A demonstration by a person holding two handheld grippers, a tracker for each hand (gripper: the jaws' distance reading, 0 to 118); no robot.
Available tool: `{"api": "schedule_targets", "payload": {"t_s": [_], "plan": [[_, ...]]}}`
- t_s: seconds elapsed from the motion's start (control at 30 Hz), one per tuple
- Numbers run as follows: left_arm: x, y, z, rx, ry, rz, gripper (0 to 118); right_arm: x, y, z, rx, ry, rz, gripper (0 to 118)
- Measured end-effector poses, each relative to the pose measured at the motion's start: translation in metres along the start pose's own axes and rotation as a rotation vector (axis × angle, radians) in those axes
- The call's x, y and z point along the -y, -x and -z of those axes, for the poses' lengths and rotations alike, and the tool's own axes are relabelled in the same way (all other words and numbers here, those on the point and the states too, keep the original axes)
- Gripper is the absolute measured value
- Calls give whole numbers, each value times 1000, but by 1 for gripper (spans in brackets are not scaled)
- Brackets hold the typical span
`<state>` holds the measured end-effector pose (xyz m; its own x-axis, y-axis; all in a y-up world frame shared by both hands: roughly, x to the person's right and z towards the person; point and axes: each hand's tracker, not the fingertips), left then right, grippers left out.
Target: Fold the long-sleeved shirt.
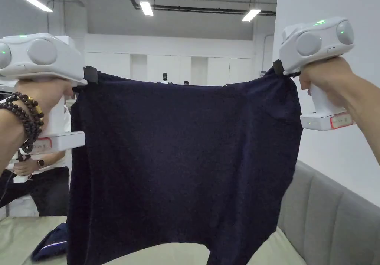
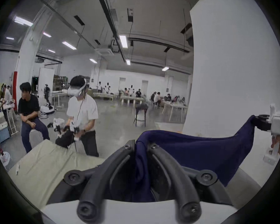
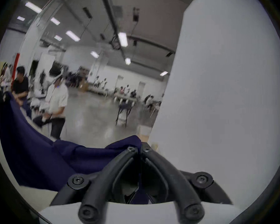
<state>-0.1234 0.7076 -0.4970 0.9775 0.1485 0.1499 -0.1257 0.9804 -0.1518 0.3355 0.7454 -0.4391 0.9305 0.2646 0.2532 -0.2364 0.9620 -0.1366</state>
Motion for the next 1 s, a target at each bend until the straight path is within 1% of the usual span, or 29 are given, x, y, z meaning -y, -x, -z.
{"api": "schedule_targets", "payload": {"t_s": [0.07, 0.1, 0.13, 0.17, 0.2, 0.27, 0.43, 0.5, 0.63, 0.7, 0.77, 0.87, 0.93, 1.0], "plan": [[-15, -5, 3, -9, -49, 2, 16, -16, -1, 3, 34, -48, 1, 0], [-19, -6, 6, -16, -56, -19, 16, -21, -2, 5, 32, -73, 2, 0], [-22, -6, 9, -2, -64, -47, 16, -26, -4, 7, 20, -49, 20, 0], [-23, -6, 13, 4, -64, -71, 16, -28, -7, 10, 11, -52, 90, 0], [-23, -6, 18, 8, -52, -86, 16, -28, -8, 15, 5, -23, 128, 0], [-18, -8, 27, 5, -39, -76, 16, -23, -7, 22, 3, -18, 112, 0], [12, -8, 56, 4, -7, -48, 16, 10, 5, 44, 4, 3, 111, 0], [32, -6, 68, 3, 14, -47, 16, 33, 14, 54, -5, 23, 118, 0], [88, 1, 91, -9, 71, -21, 16, 94, 33, 81, -19, 94, 97, 0], [125, 6, 105, -17, 121, -6, 16, 133, 45, 95, -50, 173, 97, 0], [162, 11, 115, -19, 171, -23, 16, 171, 56, 108, -82, 232, 106, 0], [218, 20, 132, -37, 246, -43, 16, 228, 77, 124, -87, 302, 96, 0], [250, 23, 135, -51, 285, -41, 16, 261, 86, 130, -95, 346, 118, 0], [276, 29, 139, -54, 307, -48, 16, 289, 95, 134, -103, 379, 122, 0]]}}
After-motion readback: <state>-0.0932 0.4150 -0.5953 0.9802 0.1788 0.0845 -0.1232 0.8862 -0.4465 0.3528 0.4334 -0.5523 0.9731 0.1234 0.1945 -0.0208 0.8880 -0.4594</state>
